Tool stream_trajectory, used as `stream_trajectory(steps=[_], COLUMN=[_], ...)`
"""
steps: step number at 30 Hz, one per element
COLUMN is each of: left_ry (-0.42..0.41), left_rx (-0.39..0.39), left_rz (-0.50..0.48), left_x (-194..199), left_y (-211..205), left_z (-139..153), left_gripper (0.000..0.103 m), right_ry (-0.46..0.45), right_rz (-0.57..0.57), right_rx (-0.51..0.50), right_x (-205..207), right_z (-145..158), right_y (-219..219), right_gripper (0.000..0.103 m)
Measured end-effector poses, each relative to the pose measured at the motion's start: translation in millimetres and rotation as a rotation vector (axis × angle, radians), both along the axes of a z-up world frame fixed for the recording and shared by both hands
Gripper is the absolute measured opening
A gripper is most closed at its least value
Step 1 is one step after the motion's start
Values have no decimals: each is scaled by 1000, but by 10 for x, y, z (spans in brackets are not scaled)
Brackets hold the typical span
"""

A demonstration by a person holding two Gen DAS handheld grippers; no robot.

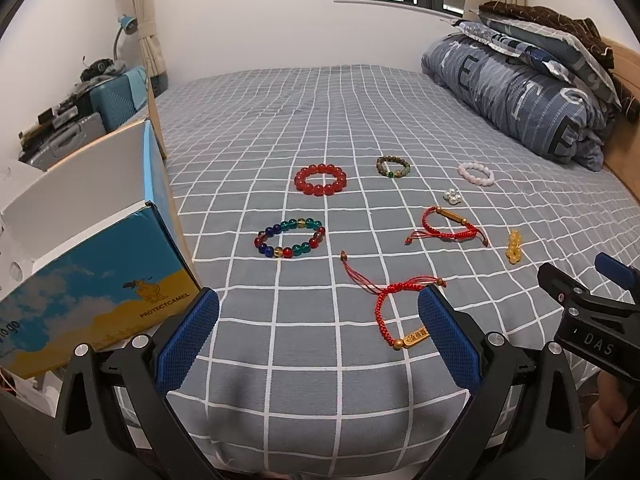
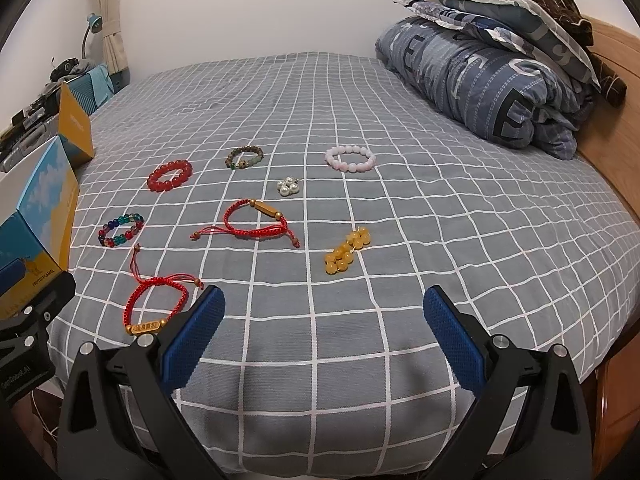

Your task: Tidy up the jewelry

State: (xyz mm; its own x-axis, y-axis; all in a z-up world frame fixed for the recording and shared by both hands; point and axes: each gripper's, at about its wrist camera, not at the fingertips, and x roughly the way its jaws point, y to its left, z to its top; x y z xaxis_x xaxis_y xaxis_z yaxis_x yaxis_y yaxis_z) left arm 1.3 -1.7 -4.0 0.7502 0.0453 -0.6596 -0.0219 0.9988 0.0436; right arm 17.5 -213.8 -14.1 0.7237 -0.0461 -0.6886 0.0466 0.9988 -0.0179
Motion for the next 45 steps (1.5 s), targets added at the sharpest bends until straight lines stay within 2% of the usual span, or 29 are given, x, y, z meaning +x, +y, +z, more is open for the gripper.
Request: stream_trajectory(steps=[45], left_ry=[2], left_rx=[14], left_rz=[6], left_x=[-15], left_y=[4], left_z=[6], left_gripper=[97], right_ry=[-18], right_rz=[1], right_rx=[3], right_x=[-26], right_z=[30], right_y=[-7], right_gripper=[95])
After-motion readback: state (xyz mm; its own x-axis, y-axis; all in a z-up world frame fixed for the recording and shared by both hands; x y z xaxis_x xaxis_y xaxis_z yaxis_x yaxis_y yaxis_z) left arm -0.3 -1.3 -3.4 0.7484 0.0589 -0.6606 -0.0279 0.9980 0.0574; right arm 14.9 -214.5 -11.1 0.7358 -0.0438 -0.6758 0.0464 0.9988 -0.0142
